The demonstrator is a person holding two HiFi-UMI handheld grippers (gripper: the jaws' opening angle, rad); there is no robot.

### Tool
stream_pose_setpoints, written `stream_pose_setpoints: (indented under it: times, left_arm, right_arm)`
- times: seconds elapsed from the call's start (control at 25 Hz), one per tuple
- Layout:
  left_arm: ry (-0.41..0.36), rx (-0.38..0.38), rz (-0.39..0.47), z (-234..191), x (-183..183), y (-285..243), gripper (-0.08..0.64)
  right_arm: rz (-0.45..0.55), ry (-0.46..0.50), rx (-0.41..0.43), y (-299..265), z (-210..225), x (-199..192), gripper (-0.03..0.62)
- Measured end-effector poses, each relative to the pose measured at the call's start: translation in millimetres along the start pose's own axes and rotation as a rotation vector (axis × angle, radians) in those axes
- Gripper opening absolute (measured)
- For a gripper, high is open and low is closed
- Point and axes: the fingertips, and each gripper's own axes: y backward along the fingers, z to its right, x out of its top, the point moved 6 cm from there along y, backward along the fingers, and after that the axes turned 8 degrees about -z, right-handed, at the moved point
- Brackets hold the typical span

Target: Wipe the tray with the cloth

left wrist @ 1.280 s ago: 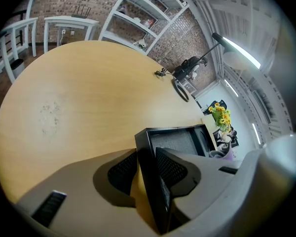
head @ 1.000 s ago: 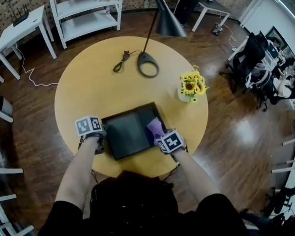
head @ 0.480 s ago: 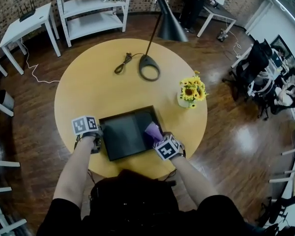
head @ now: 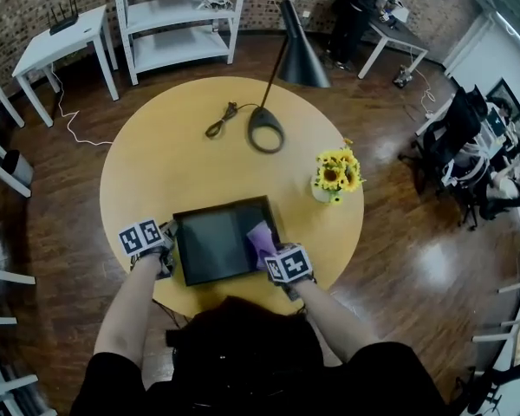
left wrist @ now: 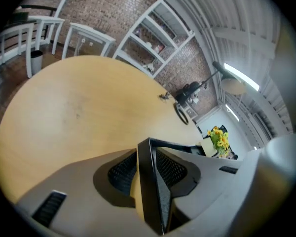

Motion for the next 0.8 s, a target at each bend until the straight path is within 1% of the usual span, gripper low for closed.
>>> stream_pose_setpoints:
  times: [0.04,0.08,0.12,0.16,0.2,0.32,0.4,0.48,0.52,0.56,0.6,0.68,0.72,0.76,0.8]
  left_arm:
    - [0.015,-0.007,0.063,-1.0,4.4,11.0,0.117]
    - [0.032,-0.019,0.121,-1.4,9.0,22.4,0.117]
    - [0.050,-0.037,0.172,-0.7,13.0,33.6,0.117]
    - [0.065,-0.059,0.214,1.2,16.1,44.3,0.117]
    - [0.073,-0.084,0.247,4.6,18.4,54.9,0.117]
    - [0.048,-0.171,0.313,23.8,17.4,86.3,0.116]
    - [-0.009,-0.216,0.339,38.3,12.1,104.1,0.115]
    - [-0.092,-0.236,0.357,47.8,6.9,113.6,0.106]
    - [-0.124,-0.239,0.371,51.9,5.5,117.0,0.081]
    - [-0.137,-0.245,0.389,56.7,4.5,119.8,0.080]
    - [-0.134,-0.256,0.408,62.3,3.5,122.2,0.080]
    - [-0.122,-0.279,0.439,76.0,0.9,126.0,0.080]
    - [-0.126,-0.286,0.447,84.3,-0.4,128.0,0.080]
    - [-0.138,-0.290,0.451,92.5,-1.8,130.1,0.080]
    - [-0.157,-0.294,0.450,99.7,-3.5,131.9,0.080]
  right_arm:
    - [0.035,-0.056,0.078,1.2,-1.1,1.1,0.100]
    - [0.085,-0.090,0.125,6.5,-1.9,4.1,0.100]
    - [0.134,-0.101,0.138,14.5,-0.8,6.8,0.100]
    - [0.168,-0.097,0.125,23.3,2.7,7.4,0.100]
    - [0.182,-0.085,0.098,31.9,8.8,5.3,0.100]
    - [0.131,-0.069,0.001,53.0,39.8,-15.4,0.104]
    - [0.094,-0.081,-0.060,62.6,64.6,-31.2,0.118]
    - [0.069,-0.089,-0.123,69.9,85.1,-39.3,0.134]
    - [0.062,-0.097,-0.145,72.0,93.0,-41.7,0.138]
    - [0.059,-0.111,-0.157,73.2,99.3,-44.1,0.148]
    - [0.059,-0.127,-0.162,74.1,104.6,-46.7,0.160]
    - [0.069,-0.152,-0.171,76.9,112.3,-50.6,0.205]
    - [0.083,-0.158,-0.180,79.5,114.8,-50.6,0.207]
    - [0.101,-0.161,-0.191,82.9,116.1,-49.6,0.210]
    - [0.120,-0.162,-0.199,86.8,116.4,-47.8,0.243]
